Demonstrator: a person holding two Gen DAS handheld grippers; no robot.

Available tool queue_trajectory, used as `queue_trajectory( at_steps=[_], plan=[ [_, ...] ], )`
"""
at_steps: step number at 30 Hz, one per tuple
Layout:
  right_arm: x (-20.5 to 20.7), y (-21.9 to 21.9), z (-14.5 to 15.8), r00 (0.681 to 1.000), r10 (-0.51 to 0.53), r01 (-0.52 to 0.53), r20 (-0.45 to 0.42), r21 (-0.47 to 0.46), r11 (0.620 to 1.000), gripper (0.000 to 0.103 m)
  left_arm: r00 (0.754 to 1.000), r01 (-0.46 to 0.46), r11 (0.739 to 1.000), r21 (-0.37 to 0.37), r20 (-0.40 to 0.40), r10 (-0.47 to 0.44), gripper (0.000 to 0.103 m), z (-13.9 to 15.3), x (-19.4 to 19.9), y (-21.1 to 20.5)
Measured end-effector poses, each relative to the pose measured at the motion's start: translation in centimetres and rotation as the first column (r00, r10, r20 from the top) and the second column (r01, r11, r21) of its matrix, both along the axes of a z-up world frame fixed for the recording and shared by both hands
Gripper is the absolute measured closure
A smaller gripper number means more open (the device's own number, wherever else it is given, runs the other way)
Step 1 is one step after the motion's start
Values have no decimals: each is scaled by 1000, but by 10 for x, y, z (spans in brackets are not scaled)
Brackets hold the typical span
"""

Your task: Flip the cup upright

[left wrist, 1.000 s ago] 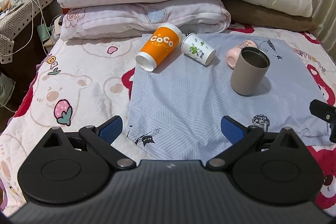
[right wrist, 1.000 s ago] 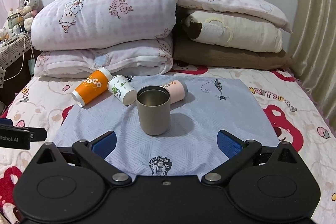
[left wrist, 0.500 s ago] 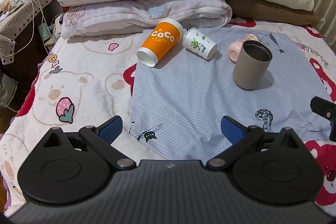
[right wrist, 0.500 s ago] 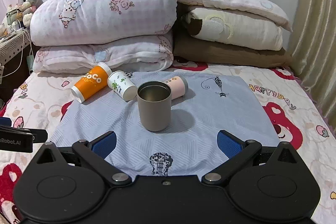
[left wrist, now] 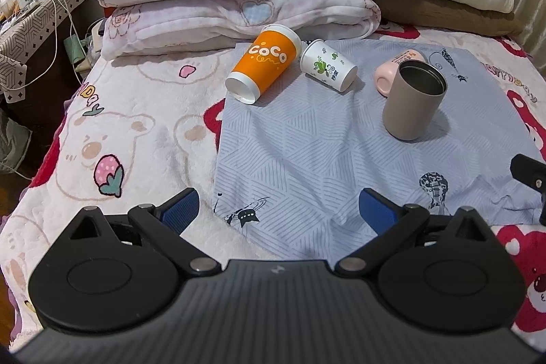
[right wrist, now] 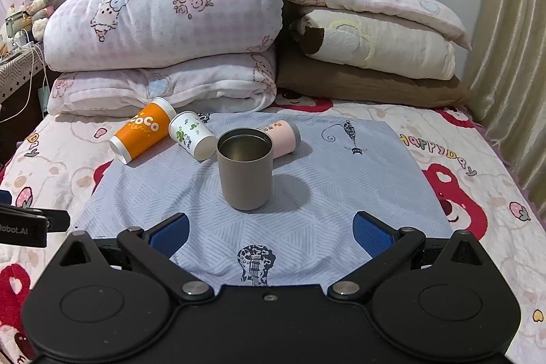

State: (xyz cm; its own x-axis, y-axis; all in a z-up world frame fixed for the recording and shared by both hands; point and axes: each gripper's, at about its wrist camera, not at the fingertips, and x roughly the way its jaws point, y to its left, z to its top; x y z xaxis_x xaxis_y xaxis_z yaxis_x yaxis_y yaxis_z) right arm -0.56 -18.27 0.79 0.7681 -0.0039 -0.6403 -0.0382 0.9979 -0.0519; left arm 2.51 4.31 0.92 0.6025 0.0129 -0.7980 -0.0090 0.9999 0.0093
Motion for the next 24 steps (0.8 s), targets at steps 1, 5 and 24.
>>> queue_trajectory(
  at_steps=[1, 5, 24],
  plan=[
    [0, 0, 0, 1000, 0, 0, 1, -1, 1000, 0, 1000, 0, 1000, 0, -2, 0, 2, 0, 0, 0],
    [0, 0, 0, 1000, -1, 1, 2, -1, 1000, 0, 1000, 0, 1000, 3, -5, 0, 2, 0, 1, 1],
    [0, -1, 1, 1000, -7, 7, -4, -7, 1000, 0, 1000, 1, 1000, 4, -9, -1, 2, 3, 1, 4]
  ],
)
